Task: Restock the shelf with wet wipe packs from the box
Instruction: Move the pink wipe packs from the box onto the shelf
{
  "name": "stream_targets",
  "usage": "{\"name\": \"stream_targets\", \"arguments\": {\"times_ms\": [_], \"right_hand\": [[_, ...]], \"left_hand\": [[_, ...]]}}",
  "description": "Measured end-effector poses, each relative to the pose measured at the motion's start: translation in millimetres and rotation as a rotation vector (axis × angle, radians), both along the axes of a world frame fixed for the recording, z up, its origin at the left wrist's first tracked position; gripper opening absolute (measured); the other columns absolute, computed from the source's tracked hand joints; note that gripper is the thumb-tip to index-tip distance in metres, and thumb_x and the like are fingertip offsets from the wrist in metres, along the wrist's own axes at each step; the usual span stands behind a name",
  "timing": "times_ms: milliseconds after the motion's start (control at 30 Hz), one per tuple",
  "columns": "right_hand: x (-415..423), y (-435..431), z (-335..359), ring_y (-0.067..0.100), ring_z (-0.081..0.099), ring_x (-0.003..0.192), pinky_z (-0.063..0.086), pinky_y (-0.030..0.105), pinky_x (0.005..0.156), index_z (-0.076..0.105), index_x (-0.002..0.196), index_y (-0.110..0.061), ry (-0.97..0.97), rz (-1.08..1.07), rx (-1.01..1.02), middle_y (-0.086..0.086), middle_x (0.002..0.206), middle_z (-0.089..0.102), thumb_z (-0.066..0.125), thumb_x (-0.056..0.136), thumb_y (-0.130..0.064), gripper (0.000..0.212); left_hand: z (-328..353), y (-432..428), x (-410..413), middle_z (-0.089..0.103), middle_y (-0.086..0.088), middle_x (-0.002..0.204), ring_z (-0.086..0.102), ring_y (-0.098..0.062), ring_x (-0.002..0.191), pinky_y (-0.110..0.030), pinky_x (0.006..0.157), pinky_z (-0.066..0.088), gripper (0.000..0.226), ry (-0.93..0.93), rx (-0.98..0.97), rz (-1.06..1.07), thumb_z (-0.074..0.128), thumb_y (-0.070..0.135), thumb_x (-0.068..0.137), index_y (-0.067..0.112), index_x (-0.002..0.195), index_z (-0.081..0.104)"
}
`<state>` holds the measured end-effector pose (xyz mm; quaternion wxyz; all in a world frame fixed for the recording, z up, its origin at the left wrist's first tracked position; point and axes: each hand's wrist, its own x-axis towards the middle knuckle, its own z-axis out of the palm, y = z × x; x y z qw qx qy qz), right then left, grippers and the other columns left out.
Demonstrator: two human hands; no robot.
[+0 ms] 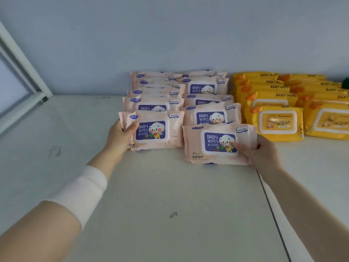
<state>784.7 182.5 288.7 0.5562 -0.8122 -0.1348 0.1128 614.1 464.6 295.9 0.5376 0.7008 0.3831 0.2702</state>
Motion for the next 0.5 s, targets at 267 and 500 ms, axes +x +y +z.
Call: {"name": "stream_targets", "arguments": {"times_ms": [267,500], "right_hand": [[-23.4,4.0,13.5,0.028,0.034,0.130,0.030,0.039,0.105,0.040,0.136,-0.016,-0.271,-0.254,-0.418,0.009,0.138,0.042,0.074,0.073,-0.041,0.076],[-38.8,-68.7,45.7,0.028,0.006,0.146,0.010,0.041,0.117,0.022,0.148,-0.016,-0.496,-0.098,-0.881,0.010,0.157,0.015,0.051,0.092,-0.038,0.066]], "left_hand": [[14.1,-19.5,10.9,0.020,-0.019,0.153,0.016,-0.033,0.142,-0.038,0.113,0.011,0.072,0.234,0.530,0.185,0.064,0.017,0.084,0.006,0.144,0.026],[67.5,-144.0,54.8,-0.003,-0.013,0.159,-0.004,-0.030,0.147,-0.044,0.117,0.005,0.061,0.281,1.097,-0.466,0.054,0.019,0.092,0.016,0.146,0.027]]}}
